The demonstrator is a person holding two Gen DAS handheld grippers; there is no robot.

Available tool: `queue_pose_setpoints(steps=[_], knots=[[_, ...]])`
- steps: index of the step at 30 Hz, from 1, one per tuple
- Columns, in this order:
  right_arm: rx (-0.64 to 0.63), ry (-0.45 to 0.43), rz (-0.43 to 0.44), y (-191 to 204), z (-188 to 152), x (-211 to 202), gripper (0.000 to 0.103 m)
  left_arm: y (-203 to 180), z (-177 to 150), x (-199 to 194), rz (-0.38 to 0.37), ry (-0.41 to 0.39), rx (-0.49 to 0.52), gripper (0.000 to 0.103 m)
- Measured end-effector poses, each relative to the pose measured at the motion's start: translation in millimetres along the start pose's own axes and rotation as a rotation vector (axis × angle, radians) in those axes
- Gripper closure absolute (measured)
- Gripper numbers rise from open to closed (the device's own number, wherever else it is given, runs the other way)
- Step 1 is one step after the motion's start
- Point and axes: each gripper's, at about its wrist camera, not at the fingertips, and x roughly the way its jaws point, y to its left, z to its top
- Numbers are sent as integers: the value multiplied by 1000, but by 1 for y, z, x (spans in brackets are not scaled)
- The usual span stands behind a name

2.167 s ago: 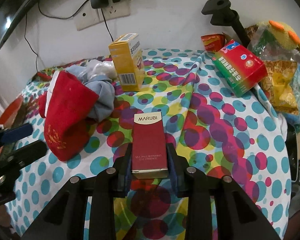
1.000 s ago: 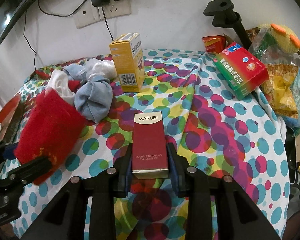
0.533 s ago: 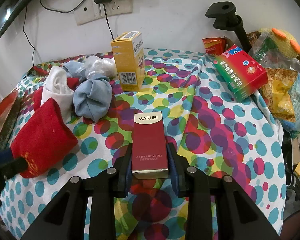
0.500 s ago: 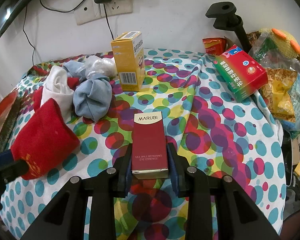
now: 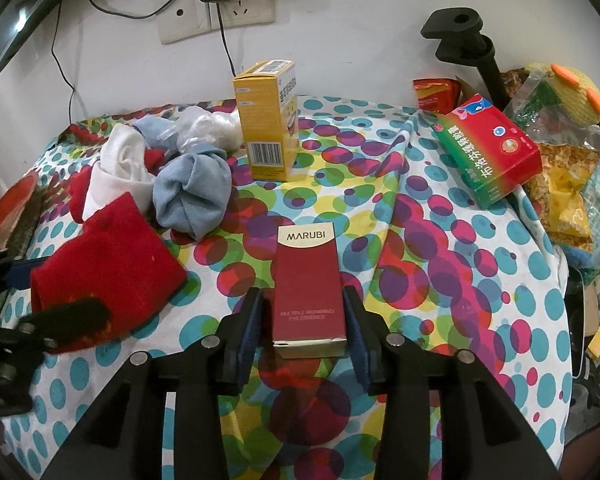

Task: Organize objects
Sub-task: 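Grasp the red sock with the left tool while the right tool holds the MARUBI box, then carry the red sock onto the red tray and open the left tool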

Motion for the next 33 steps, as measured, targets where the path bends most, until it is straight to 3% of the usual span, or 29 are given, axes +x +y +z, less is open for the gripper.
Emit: queue_pose_setpoints(steps=[3, 5, 8, 24, 33], knots=[[2, 0, 2, 1, 0, 0, 63, -13, -2, 7, 65, -37, 46, 44], [4, -1, 4, 1, 0, 1, 63, -17, -5, 9, 104, -47, 64, 63], [4, -1, 5, 1, 0, 1, 63, -15, -8, 6, 95, -44, 68, 66], [-18, 5, -20, 8, 2, 3, 59, 9, -35, -34, 144, -49, 83, 67], [-19, 5, -24, 10, 3, 3, 59, 55, -42, -67, 197, -72, 2, 67]])
